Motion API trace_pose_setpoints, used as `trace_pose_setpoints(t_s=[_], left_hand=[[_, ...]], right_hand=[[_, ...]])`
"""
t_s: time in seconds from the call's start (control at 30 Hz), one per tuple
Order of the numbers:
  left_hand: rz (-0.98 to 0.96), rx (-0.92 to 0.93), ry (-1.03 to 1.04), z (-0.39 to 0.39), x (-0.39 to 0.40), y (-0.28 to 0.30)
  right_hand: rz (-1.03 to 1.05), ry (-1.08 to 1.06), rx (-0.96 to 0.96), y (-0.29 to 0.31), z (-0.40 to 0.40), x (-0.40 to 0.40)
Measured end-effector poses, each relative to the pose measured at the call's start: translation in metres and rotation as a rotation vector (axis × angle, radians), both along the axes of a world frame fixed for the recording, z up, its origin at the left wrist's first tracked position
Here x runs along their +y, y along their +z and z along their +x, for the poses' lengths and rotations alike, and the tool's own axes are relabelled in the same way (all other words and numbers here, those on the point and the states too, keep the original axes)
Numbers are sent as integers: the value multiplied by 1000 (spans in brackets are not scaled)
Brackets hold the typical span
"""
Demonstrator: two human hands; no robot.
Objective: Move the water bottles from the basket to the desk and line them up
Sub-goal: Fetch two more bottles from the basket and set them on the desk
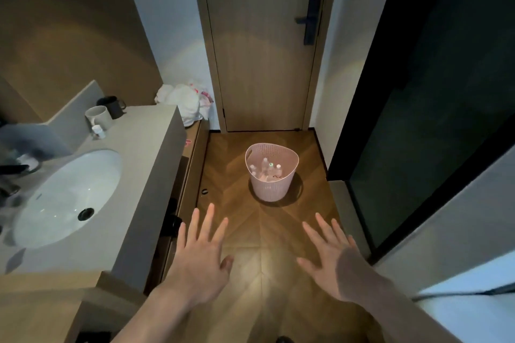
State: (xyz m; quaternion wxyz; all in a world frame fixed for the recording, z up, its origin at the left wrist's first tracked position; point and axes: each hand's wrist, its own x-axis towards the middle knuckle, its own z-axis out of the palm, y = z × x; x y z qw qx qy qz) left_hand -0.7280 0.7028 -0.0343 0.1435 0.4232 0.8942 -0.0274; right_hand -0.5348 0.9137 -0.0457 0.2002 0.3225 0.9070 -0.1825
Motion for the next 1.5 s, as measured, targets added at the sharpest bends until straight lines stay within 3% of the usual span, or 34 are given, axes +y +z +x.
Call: trace_pose_setpoints(t_s=[0.4,0.57,0.93,1.27,1.5], left_hand=[[-11,-48,77,-124,149,-31],[-6,-169,62,-197,220,-51],[-196,-294,-45,-373,376,-95],[-237,-435,111,-458,489,-144],[-280,-536,308,-477,550,-174]], right_hand=[[-80,30,63,-5,-133,156],[-109,-29,12,-25,-199,222],[-172,-214,-45,-65,-332,348],[-224,-191,-114,-102,-419,467],[-284,-28,-183,-143,-478,567]])
